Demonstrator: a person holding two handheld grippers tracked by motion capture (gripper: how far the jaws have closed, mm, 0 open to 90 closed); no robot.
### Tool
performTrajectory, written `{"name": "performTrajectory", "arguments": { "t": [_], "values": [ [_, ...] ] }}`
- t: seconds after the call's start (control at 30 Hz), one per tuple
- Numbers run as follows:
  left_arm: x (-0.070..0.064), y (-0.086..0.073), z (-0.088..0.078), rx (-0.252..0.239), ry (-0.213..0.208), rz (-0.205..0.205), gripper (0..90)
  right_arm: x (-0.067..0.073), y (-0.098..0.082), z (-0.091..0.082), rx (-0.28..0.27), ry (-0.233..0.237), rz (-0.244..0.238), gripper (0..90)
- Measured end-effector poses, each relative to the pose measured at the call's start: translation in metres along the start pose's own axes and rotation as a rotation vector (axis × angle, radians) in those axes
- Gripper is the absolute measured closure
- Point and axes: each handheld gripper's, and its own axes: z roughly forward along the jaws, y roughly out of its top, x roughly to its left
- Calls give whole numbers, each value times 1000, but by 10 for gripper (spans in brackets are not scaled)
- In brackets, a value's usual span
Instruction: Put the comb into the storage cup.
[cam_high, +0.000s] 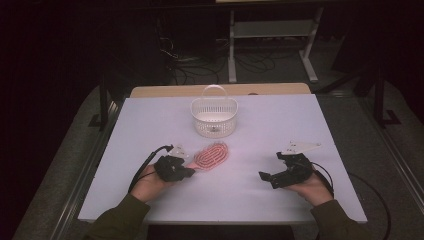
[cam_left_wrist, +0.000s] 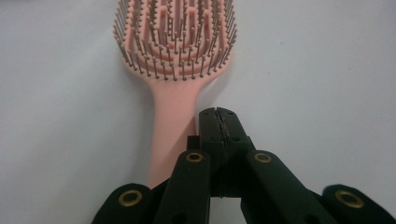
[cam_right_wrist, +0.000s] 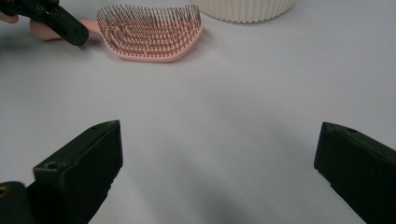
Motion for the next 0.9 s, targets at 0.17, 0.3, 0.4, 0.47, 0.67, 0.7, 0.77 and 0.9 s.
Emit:
{"name": "performTrajectory", "arguments": {
  "t": [0.17, 0.3, 0.4, 0.47, 0.67, 0.7, 0.77, 0.9],
  "values": [
    [2, -2, -1, -3, 7, 0, 900, 0, 0, 0, 2, 0, 0, 8],
    [2, -1, -1, -1, 7, 2, 900, 0, 0, 0, 3, 1, 0, 8],
    [2, -1, -1, -1, 7, 1, 900, 0, 0, 0, 3, 1, 1, 8],
    [2, -2, -1, -2, 6, 2, 900, 0, 0, 0, 2, 2, 0, 8],
    [3, -2, -2, -3, 1, 1, 896, 0, 0, 0, 2, 2, 0, 8],
    [3, -1, -2, -11, -4, -3, 889, 0, 0, 0, 1, 2, -1, 8],
    [3, -1, -4, -24, -14, -7, 866, 0, 0, 0, 3, 2, 1, 8],
    [2, 0, -9, -50, -29, -6, 835, 0, 0, 1, 3, 2, 1, 8]
  ]
}}
